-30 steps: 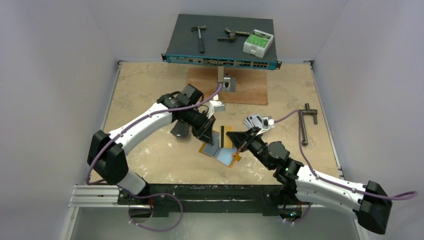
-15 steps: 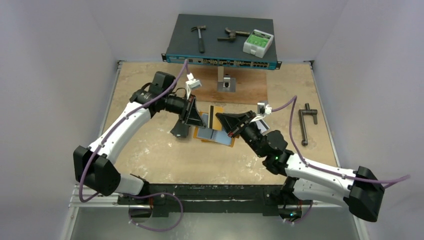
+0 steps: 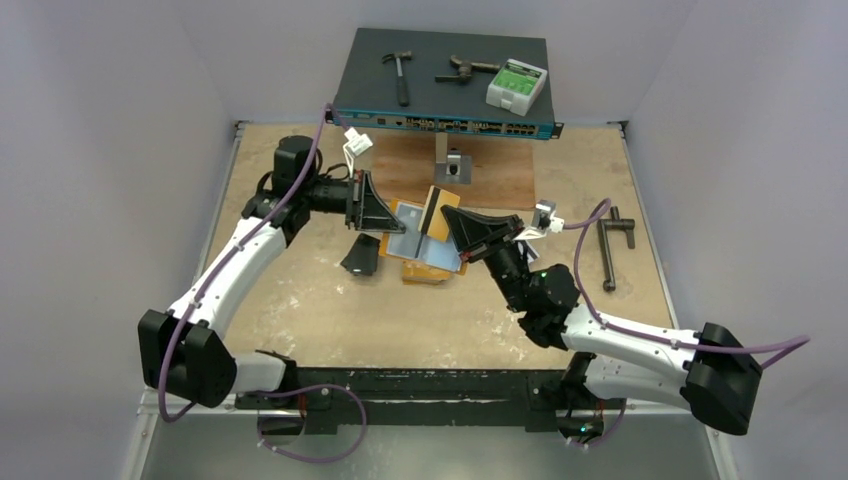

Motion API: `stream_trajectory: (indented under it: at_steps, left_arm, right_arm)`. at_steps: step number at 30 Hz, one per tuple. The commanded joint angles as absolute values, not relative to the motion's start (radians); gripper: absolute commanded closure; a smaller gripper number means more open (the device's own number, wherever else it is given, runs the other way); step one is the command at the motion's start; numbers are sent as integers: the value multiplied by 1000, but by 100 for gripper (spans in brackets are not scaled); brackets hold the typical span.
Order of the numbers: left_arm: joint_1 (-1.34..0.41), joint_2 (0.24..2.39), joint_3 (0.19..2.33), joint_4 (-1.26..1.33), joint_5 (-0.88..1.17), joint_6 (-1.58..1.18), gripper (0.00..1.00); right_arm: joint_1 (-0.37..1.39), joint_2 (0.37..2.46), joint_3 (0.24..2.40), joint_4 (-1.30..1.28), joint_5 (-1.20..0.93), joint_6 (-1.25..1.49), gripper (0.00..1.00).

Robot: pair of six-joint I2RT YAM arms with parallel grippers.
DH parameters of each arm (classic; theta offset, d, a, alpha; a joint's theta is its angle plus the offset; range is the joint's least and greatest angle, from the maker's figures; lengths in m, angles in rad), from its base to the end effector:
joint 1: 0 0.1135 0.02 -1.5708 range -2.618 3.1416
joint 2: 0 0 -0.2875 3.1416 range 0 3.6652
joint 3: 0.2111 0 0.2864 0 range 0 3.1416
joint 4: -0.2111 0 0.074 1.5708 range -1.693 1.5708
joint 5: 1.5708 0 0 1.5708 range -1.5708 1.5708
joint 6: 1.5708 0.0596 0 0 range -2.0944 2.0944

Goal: Put the credit cards into the card holder
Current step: Insert the credit card into the card holder.

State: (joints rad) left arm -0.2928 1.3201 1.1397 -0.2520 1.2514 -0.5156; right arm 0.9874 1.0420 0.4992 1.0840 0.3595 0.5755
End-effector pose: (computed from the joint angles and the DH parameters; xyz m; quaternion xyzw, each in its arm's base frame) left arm 0.2892 -0.1463 0.3620 0.2378 0.7136 -0.6254 0.2076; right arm 0.1591 0.2029 0.3353 0.0533 0.5060 0.5407 0.6699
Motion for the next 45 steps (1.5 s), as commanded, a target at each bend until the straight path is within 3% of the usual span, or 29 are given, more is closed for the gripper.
stream_trajectory:
  at_steps: [1,16,45]
  left_arm:
    - [-273,1278,1139,-126,1264,-602,100]
    - [-241,1232,1111,-114,1212,-611,100]
    - [-198,1185,1037,31,1172,-768,100]
  right_arm:
    - [991,1045,518,1165,434,568,100]
    - [993,1062,556,1067,471,622,100]
    - [1014,1285,542,1359,516,780,100]
